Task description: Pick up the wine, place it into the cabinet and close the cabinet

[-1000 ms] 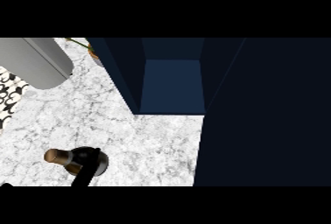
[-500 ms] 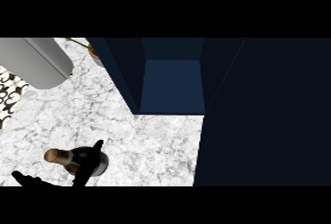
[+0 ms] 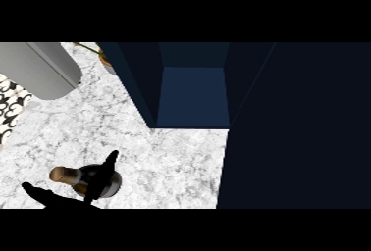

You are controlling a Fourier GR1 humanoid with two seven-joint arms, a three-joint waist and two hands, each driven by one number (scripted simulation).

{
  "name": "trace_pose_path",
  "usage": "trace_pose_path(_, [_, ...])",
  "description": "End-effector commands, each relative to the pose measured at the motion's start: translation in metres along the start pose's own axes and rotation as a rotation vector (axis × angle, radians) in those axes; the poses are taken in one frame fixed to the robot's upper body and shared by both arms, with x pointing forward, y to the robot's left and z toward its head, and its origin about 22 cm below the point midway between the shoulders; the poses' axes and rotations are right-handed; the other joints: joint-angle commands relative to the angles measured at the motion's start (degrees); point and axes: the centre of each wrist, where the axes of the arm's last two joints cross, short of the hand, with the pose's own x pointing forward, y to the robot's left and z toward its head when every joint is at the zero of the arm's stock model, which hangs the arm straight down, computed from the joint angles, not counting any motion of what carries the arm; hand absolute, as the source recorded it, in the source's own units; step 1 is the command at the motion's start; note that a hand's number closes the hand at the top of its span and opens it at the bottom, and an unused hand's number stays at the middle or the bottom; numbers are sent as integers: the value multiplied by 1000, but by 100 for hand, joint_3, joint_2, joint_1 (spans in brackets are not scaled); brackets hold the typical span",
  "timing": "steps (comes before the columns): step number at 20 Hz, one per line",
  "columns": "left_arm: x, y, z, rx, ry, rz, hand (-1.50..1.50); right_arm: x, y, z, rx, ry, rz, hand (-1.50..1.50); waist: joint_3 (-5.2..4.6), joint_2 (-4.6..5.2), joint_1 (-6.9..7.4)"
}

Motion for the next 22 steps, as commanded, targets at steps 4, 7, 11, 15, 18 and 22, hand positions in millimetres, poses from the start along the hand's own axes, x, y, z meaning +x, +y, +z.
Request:
trace_pose_path(4, [29, -7, 2, -41, 40, 120, 150, 5, 0, 7, 4, -22, -19, -150, -14, -28, -8])
trace_pose_path(7, [21, -3, 7, -67, 0, 85, 150, 17, 4, 11, 3, -28, -33, -150, -16, -26, -44])
trace_pose_path(11, [10, -13, -1, -78, -23, 26, 150, 11, -2, 5, 18, -41, -19, -150, -13, 14, -81])
trace_pose_path(15, [12, -12, 29, -282, -102, 17, 150, 4, 0, 2, 40, -32, -43, -150, -20, 15, -251])
trace_pose_path(18, [21, -1, 53, -506, -198, 5, 150, 1, 7, -3, 77, -42, -43, -150, -52, -1, -635])
trace_pose_path(22, [34, 22, 80, -717, -226, 62, 150, -5, 10, -5, 95, -26, -71, -150, -64, 0, -672])
